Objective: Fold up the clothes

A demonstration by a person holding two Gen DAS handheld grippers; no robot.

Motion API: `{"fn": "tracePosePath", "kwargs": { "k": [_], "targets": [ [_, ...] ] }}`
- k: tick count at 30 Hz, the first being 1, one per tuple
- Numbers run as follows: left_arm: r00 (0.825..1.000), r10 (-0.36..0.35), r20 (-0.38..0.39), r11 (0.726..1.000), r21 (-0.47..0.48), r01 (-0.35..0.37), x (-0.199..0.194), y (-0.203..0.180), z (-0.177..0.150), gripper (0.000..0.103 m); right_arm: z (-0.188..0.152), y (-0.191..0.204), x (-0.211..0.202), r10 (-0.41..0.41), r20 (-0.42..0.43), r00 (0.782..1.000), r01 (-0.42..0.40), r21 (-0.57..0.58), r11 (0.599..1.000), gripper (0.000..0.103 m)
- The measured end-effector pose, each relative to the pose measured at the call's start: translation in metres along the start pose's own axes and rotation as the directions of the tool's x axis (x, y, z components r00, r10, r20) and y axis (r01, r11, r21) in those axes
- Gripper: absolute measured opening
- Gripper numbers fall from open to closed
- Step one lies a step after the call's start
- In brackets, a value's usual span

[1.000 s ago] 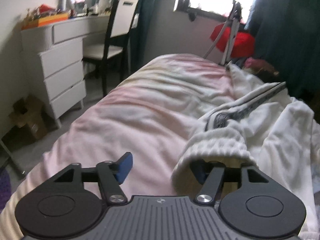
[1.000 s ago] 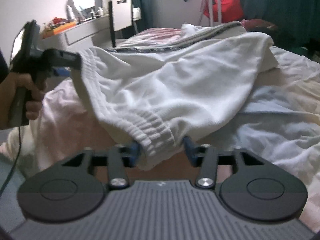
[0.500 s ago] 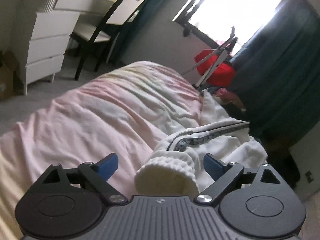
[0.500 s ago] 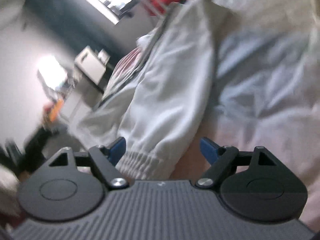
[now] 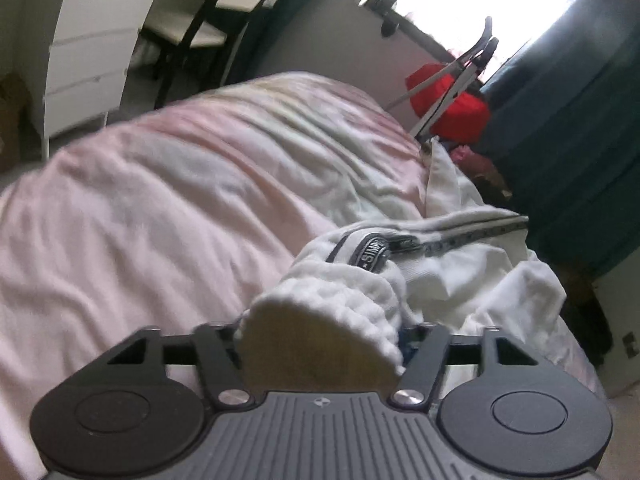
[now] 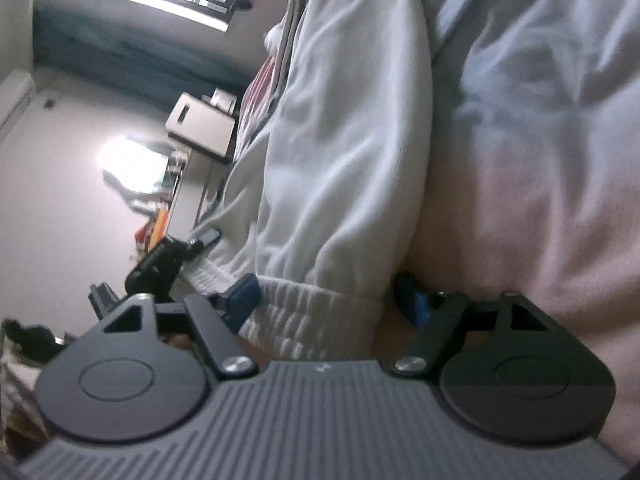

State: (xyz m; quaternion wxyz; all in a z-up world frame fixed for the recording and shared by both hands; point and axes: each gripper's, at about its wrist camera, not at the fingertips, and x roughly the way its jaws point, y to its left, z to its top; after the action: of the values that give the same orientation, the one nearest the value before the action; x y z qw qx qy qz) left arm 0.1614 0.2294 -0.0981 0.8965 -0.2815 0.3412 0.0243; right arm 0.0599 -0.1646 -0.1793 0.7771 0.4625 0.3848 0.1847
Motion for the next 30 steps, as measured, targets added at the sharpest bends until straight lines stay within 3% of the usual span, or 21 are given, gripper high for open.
{"fn": "tracePosePath", "kwargs": {
  "k": [2,5,8,11,15,19,24,27,30],
  "targets": [
    [1.0,0.025,0.012,0.999,0.044,-0.025,-0.004,-0.004,0.006,0.024,-0.004,0.003,0.0,-0.004,0.024,1.0,0.003,0.008,1.0,0.049],
    [0.999,0.032,0.025,0.997,0.069,-0.034,-0.011,-0.011,0.028,0.016,-0.018,0.013,0.0,0.006,0.076,0.997,-0.008,0.025,1.0,0.034],
    [0.998,0.012,0.062,0.998,0.067,-0.017,-0.021,-0.015,0.065,0.015,-0.033,0.039,0.014,0.037,0.112,0.993,-0.038,0.012,0.999,0.028],
    [0.992,0.031,0.122,0.993,0.109,-0.044,-0.024,-0.021,0.114,0.014,-0.045,0.075,0.044,0.095,0.12,0.988,-0.092,-0.03,0.995,0.026],
    [0.974,0.089,0.208,0.976,0.177,-0.127,-0.015,-0.023,0.183,0.014,-0.055,0.129,0.106,0.188,0.074,0.979,-0.182,-0.09,0.979,0.026],
    [0.954,0.16,0.252,0.953,0.213,-0.216,0.02,-0.009,0.234,0.015,-0.061,0.169,0.177,0.237,0.012,0.972,-0.232,-0.151,0.961,0.026],
    [0.959,0.22,0.178,0.944,0.209,-0.256,0.09,0.018,0.249,0.016,-0.057,0.185,0.26,0.159,-0.102,0.982,-0.175,-0.169,0.97,0.027],
    [0.956,0.257,0.139,0.942,0.183,-0.28,0.121,0.035,0.244,0.022,-0.054,0.184,0.284,0.115,-0.142,0.983,-0.14,-0.189,0.972,0.029],
    [0.954,0.271,0.126,0.94,0.18,-0.29,0.124,0.048,0.239,0.029,-0.045,0.191,0.288,0.103,-0.17,0.98,-0.14,-0.217,0.966,0.035]
  ]
}}
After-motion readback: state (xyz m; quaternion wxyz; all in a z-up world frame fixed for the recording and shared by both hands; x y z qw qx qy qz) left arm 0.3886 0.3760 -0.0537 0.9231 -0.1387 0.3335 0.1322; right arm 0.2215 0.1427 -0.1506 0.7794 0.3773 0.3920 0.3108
